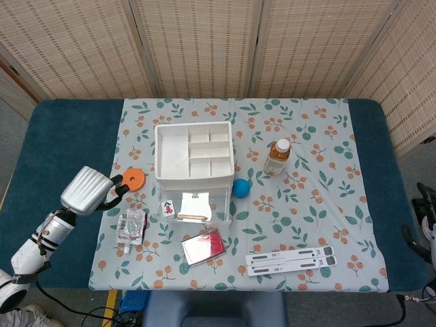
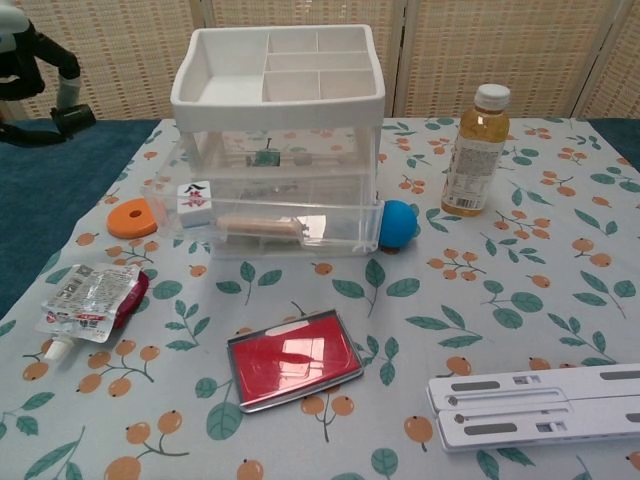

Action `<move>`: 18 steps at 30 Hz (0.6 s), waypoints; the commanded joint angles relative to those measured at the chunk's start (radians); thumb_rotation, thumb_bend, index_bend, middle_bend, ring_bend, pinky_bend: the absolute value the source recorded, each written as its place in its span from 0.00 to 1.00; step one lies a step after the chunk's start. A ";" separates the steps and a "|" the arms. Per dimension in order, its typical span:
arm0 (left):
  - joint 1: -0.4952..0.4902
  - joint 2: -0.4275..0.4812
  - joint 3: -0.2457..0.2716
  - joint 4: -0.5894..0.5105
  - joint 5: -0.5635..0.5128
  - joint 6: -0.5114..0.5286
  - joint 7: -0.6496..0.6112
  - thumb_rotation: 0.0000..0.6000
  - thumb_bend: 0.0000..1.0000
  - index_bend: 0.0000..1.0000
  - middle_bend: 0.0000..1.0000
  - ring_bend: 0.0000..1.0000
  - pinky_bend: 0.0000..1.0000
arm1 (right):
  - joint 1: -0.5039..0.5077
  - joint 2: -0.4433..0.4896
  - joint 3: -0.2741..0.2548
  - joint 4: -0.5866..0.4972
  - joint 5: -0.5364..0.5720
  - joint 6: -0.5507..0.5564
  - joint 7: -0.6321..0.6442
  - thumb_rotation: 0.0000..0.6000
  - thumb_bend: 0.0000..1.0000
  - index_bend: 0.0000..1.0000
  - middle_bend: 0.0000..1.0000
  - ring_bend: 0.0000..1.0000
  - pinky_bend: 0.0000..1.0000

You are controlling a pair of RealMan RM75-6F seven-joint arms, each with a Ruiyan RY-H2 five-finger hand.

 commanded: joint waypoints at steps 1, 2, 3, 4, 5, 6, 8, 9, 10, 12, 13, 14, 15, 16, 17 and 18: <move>0.027 -0.003 0.013 0.024 -0.021 -0.006 -0.010 1.00 0.33 0.58 0.93 1.00 1.00 | -0.001 0.001 -0.001 -0.003 -0.004 0.003 -0.003 1.00 0.38 0.03 0.15 0.09 0.11; 0.032 -0.006 0.013 0.030 -0.025 -0.007 -0.014 1.00 0.33 0.58 0.93 1.00 1.00 | -0.001 0.001 -0.002 -0.004 -0.005 0.003 -0.004 1.00 0.38 0.03 0.15 0.09 0.11; 0.040 -0.013 0.013 0.041 -0.035 -0.014 -0.022 1.00 0.33 0.58 0.93 1.00 1.00 | -0.001 0.002 -0.004 -0.006 -0.007 0.003 -0.005 1.00 0.38 0.03 0.15 0.09 0.11; 0.046 -0.019 0.014 0.053 -0.043 -0.021 -0.027 1.00 0.33 0.58 0.93 1.00 1.00 | -0.001 0.002 -0.005 -0.007 -0.010 0.004 -0.007 1.00 0.38 0.03 0.15 0.09 0.11; 0.049 -0.025 0.015 0.063 -0.047 -0.028 -0.029 1.00 0.33 0.58 0.93 1.00 1.00 | -0.002 0.001 -0.005 -0.009 -0.011 0.005 -0.008 1.00 0.38 0.03 0.15 0.09 0.11; 0.050 -0.029 0.016 0.072 -0.051 -0.038 -0.030 1.00 0.33 0.58 0.93 1.00 1.00 | -0.002 0.001 -0.006 -0.010 -0.012 0.005 -0.009 1.00 0.38 0.03 0.15 0.09 0.11; 0.054 -0.041 0.018 0.094 -0.063 -0.062 -0.035 1.00 0.33 0.58 0.93 1.00 1.00 | -0.002 0.001 -0.007 -0.013 -0.014 0.007 -0.013 1.00 0.38 0.03 0.15 0.09 0.11; 0.055 -0.048 0.017 0.104 -0.068 -0.070 -0.037 1.00 0.33 0.58 0.93 1.00 1.00 | -0.003 0.001 -0.007 -0.014 -0.014 0.007 -0.015 1.00 0.38 0.03 0.15 0.09 0.11; 0.055 -0.057 0.016 0.118 -0.075 -0.083 -0.039 1.00 0.33 0.58 0.93 1.00 1.00 | -0.004 0.002 -0.007 -0.016 -0.014 0.008 -0.017 1.00 0.38 0.03 0.15 0.09 0.11; 0.055 -0.073 0.015 0.137 -0.087 -0.106 -0.046 1.00 0.33 0.58 0.93 1.00 1.00 | -0.004 0.002 -0.008 -0.018 -0.014 0.009 -0.020 1.00 0.38 0.03 0.15 0.09 0.11; 0.053 -0.081 0.015 0.147 -0.090 -0.119 -0.050 1.00 0.33 0.58 0.93 1.00 1.00 | -0.005 0.002 -0.009 -0.019 -0.014 0.009 -0.021 1.00 0.38 0.03 0.15 0.10 0.11; 0.050 -0.091 0.016 0.159 -0.093 -0.137 -0.054 1.00 0.33 0.58 0.93 1.00 1.00 | -0.005 0.002 -0.009 -0.019 -0.012 0.009 -0.022 1.00 0.38 0.03 0.15 0.10 0.11; 0.046 -0.100 0.017 0.169 -0.093 -0.149 -0.055 1.00 0.33 0.58 0.93 1.00 1.00 | -0.005 0.001 -0.009 -0.019 -0.011 0.008 -0.023 1.00 0.38 0.03 0.15 0.10 0.11; 0.041 -0.113 0.016 0.183 -0.094 -0.165 -0.053 1.00 0.33 0.58 0.93 1.00 1.00 | -0.005 0.000 -0.009 -0.018 -0.009 0.007 -0.023 1.00 0.38 0.03 0.15 0.10 0.11; 0.036 -0.123 0.014 0.194 -0.096 -0.177 -0.052 1.00 0.33 0.58 0.93 1.00 1.00 | -0.004 -0.001 -0.008 -0.018 -0.007 0.005 -0.023 1.00 0.38 0.03 0.15 0.10 0.11; 0.031 -0.134 0.012 0.204 -0.098 -0.189 -0.052 1.00 0.33 0.58 0.93 1.00 1.00 | -0.003 -0.001 -0.007 -0.017 -0.006 0.003 -0.023 1.00 0.38 0.03 0.15 0.10 0.11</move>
